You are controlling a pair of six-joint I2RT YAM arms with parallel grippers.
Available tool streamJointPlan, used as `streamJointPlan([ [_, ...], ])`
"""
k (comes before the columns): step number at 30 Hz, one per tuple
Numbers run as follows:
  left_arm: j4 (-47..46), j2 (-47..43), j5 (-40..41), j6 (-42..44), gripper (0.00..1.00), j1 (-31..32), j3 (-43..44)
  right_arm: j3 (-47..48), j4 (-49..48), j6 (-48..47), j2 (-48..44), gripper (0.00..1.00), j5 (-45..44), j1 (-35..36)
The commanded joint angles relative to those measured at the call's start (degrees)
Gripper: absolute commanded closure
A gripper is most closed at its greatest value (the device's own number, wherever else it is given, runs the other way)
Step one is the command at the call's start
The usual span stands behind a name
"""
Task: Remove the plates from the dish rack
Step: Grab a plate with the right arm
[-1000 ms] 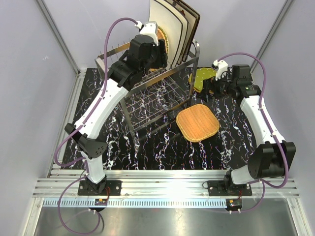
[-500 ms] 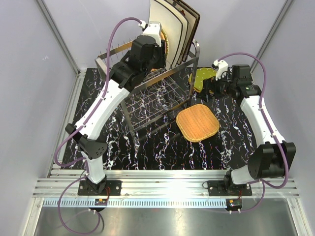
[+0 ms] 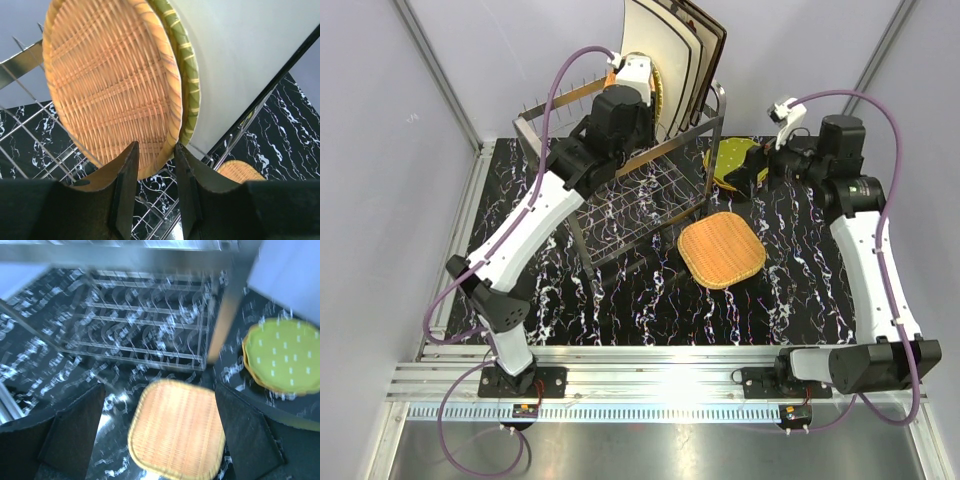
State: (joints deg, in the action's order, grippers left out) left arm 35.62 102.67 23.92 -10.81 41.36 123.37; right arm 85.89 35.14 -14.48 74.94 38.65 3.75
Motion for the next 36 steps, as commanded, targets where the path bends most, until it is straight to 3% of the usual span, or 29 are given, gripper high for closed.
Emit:
streamJointPlan([
  [1, -3.6, -4.3, 4.0, -0.1, 0.64, -0.7, -3.3, 5.1, -3.2, 4.3, -1.4, 0.01, 7.9, -0.1],
  [6, -5.9, -6.6, 4.0, -1.0, 0.65, -0.8, -7.1, 9.8, -9.6, 16.9, 0.4, 0.05, 12.8, 0.0],
  [12, -7.9, -7.5, 2.6, -2.5, 0.65, -1.0, -9.6, 17.6, -11.6, 28.8, 6.0, 0.13, 11.3, 3.6],
  [19, -10.1, -10.1, 1.4, -4.5, 0.65, -1.6, -14.1, 30.5, -6.4, 31.7, 13.4, 0.25, 3.9, 11.4],
  [24, -11.9, -11.4, 0.4, -5.4, 0.65, -2.3, -17.3, 34.6, -5.3, 30.6, 17.2, 0.30, -2.0, 15.8],
  [36, -13.6, -11.8, -1.4, -6.5, 0.65, -3.0, -18.8, 43.7, -5.3, 26.2, 26.8, 0.33, -15.8, 23.2],
])
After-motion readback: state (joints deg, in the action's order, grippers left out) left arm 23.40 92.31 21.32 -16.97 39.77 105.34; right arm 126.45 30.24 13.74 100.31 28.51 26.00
